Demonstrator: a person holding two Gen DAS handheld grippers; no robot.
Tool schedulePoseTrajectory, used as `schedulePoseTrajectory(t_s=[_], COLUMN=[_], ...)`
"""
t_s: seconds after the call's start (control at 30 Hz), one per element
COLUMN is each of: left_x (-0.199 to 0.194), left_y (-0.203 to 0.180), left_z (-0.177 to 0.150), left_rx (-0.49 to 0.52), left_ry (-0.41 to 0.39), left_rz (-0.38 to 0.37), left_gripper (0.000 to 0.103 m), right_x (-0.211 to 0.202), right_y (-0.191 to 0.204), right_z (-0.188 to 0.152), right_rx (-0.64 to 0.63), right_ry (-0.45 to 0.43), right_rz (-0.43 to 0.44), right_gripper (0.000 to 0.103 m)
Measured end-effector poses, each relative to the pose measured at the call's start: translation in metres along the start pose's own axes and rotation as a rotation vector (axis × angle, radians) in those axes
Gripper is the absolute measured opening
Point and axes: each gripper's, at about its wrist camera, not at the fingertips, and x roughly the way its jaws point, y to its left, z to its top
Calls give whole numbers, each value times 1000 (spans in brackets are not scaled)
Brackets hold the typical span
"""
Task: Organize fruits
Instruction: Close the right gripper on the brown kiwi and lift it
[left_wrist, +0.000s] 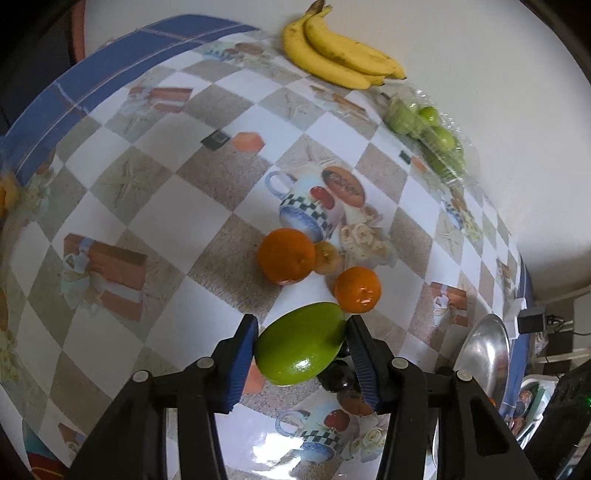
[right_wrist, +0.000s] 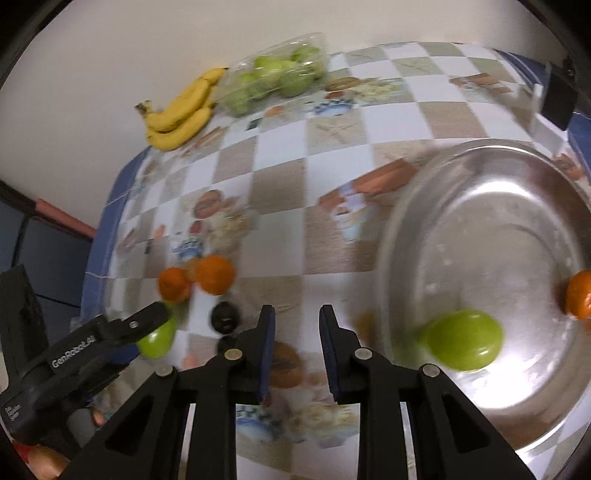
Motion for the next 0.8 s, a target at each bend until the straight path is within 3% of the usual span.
schedulePoseTrajectory(t_s=[0.27,0.8], left_x=[6,6], left_y=[3,0], left_z=[-2,-2], left_rx=[-29,-26], left_ry=[25,34], left_rz=[0,-16], left_gripper=[52,53], right_x=[3,24], right_y=[-5,18], right_z=[3,-6], right_rx=[-13,-192], right_ry=[5,0], right_rz=[-16,-246], right_gripper=[27,30])
